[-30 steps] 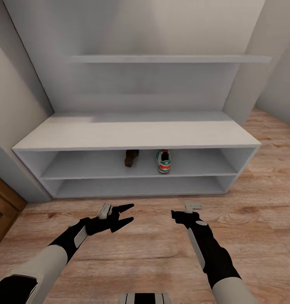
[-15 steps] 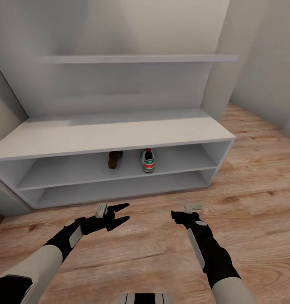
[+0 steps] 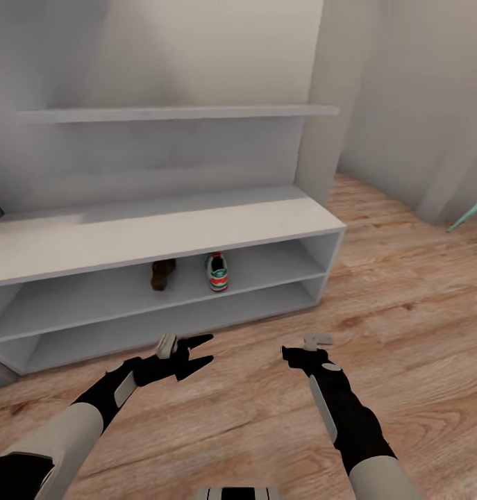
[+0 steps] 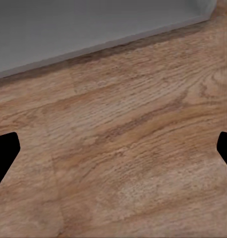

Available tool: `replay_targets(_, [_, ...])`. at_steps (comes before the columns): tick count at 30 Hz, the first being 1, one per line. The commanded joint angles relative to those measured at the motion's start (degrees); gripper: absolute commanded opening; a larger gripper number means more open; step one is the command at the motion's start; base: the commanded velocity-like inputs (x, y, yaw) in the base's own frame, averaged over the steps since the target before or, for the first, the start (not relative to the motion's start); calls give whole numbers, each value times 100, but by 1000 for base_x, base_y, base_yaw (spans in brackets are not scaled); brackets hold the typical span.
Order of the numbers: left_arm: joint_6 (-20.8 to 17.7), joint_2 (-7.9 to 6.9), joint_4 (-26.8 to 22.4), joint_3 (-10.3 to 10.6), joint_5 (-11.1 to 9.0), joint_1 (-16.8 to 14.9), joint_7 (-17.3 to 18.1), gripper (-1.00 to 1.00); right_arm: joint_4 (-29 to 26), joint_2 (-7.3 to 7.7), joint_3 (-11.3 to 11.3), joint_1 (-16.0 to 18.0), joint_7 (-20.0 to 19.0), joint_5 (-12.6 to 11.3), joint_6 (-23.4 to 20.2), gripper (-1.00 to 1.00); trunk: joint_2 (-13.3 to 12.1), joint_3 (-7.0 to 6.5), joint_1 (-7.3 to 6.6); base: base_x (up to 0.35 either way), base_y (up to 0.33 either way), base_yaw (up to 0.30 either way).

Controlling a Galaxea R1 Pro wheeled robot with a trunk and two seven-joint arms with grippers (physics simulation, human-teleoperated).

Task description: Pick up the two gym shoes and the two sandals from the corridor floor and place them onto the hallstand (shoe rack) in the corridor, making sure they are on the rack and not on the floor. Arrange them so the two gym shoes are next to each other and the two sandals are next to each other.

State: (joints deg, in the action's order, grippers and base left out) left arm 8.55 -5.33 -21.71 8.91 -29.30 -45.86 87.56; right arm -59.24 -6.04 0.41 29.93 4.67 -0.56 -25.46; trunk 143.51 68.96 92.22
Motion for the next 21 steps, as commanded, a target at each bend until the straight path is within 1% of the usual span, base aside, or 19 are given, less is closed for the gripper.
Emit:
replay_targets(1, [59,-9,2,49,-58,-2,-2,100,-7,1,4,3,25,-6,-30,100,0,-18,-3,0,0,-257])
replay_targets(4, [59,-17,6,49,-58,-2,-2,100,-5,5,-2,4,25,-5,-30,100,-4,-85,-11,0,0,-257])
replay_targets(12, [59,-55,8,48,-60,-2,7,100,-13,7,-6,4,25,-5,-30,100,-4,-85,-11,0,0,-257])
replay_targets(15, [56,-125,8,49,-65,-2,7,100,-15,7,-21,4,25,-7,-30,100,-4,-85,-11,0,0,-258])
replay_targets(16, [56,-138,8,49,-66,-2,7,100,-16,7,-52,4,25,-9,-30,100,-4,-85,-11,0,0,-258])
replay_targets(17, [56,-152,8,49,-66,-2,7,100,-17,7,-149,4,25,-12,-30,100,-4,-85,-11,0,0,-258])
replay_targets(18, [55,-157,8,49,-66,-2,7,100,-17,7,-192,4,25,-12,-30,100,-4,-85,-11,0,0,-258])
replay_targets(19, [54,-186,10,49,-66,-2,7,100,-17,7,-339,4,25,-12,-30,100,-4,-85,-11,0,0,-258])
replay_targets(21, [52,-210,11,49,-71,-2,10,100,-17,7,-457,4,25,-12,-30,100,-4,-85,-11,0,0,-258])
